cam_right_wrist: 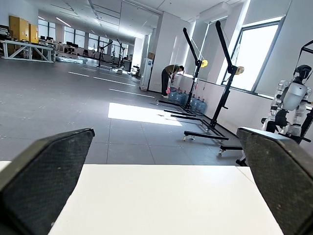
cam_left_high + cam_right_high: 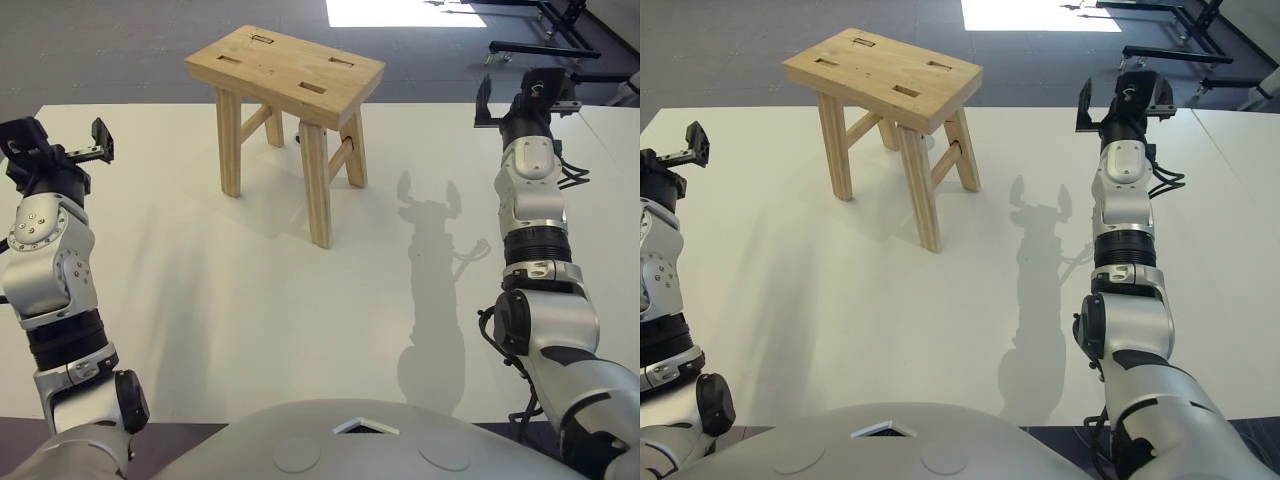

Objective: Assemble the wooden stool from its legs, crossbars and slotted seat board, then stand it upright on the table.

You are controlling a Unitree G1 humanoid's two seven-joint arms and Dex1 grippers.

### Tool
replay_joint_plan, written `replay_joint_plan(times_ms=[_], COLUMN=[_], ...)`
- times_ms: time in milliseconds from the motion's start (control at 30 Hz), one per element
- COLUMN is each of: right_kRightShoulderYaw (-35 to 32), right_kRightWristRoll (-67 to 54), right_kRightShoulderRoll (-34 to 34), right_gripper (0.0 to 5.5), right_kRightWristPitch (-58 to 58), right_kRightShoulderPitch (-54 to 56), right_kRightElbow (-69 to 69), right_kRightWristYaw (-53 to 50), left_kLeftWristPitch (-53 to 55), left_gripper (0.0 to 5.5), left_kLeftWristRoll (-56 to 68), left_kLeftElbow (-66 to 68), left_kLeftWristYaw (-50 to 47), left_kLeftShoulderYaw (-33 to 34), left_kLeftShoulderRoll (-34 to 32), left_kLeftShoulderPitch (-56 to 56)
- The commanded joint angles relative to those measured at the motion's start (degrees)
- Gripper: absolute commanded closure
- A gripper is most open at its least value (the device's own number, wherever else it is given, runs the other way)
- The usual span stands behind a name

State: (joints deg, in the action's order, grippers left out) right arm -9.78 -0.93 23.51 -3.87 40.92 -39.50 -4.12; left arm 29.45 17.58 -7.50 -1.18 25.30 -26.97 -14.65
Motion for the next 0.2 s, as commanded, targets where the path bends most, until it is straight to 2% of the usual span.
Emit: replay_joint_plan(times_ms=[33, 200], right_kRightShoulderYaw=[-0.3, -0.3], right_kRightWristRoll=[0.1, 0.1], right_kRightShoulderRoll=[-0.7, -1.2], right_gripper=[0.12, 0.12], right_kRightWristPitch=[1.0, 1.1], right_kRightShoulderPitch=[0.2, -0.2], right_kRightElbow=[1.2, 1.5], right_kRightWristYaw=[-0.4, -0.3], left_kLeftWristPitch=[-0.3, -0.1], left_gripper=[0.1, 0.1], left_kLeftWristRoll=[-1.0, -1.4], left_kLeftElbow=[0.8, 0.9], left_kLeftWristYaw=[0.2, 0.3], left_kLeftShoulderYaw=[-0.5, -0.9], left_kLeftShoulderRoll=[0.4, 0.9], left_kLeftShoulderPitch=[-0.9, -1.9])
